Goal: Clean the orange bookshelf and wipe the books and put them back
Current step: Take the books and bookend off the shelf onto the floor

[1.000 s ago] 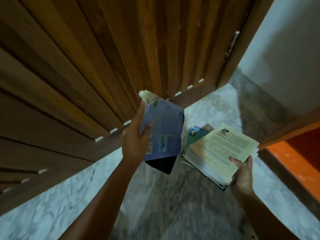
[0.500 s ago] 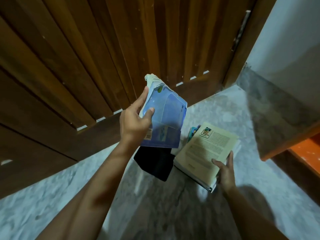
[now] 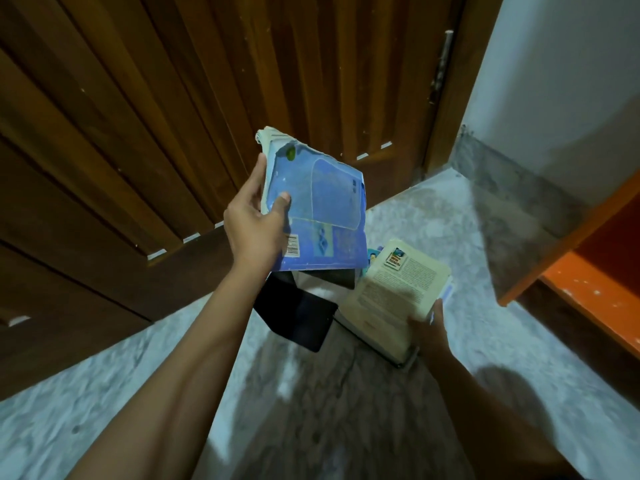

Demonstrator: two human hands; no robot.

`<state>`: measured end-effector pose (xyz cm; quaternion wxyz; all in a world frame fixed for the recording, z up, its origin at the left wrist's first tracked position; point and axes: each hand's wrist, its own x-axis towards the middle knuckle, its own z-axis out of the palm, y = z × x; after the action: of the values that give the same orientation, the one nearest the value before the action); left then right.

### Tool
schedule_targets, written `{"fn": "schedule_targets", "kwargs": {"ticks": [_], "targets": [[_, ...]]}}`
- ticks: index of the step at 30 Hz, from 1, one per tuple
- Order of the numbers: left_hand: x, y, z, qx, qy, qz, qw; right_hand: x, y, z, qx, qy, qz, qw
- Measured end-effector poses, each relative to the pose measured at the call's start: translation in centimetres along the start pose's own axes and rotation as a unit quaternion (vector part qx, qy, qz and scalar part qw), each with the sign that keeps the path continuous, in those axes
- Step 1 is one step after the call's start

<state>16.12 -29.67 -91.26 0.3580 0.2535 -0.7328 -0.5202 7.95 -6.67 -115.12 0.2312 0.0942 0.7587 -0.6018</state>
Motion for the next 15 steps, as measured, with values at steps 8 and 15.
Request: {"fn": "schedule_targets", "kwargs": {"ticks": [8, 15], "targets": [[-2.3, -1.5, 3.8, -0.132, 0.053, -0.099, 0.985, -2.8, -2.5, 0.4, 0.028, 0.073, -0.022, 0.997], [-7.1, -5.6, 8.7, -0.160, 0.122, -0.221, 0.954, -4.3, -4.3, 2.7, 0.379, 0.012, 0.014, 0.925]]}}
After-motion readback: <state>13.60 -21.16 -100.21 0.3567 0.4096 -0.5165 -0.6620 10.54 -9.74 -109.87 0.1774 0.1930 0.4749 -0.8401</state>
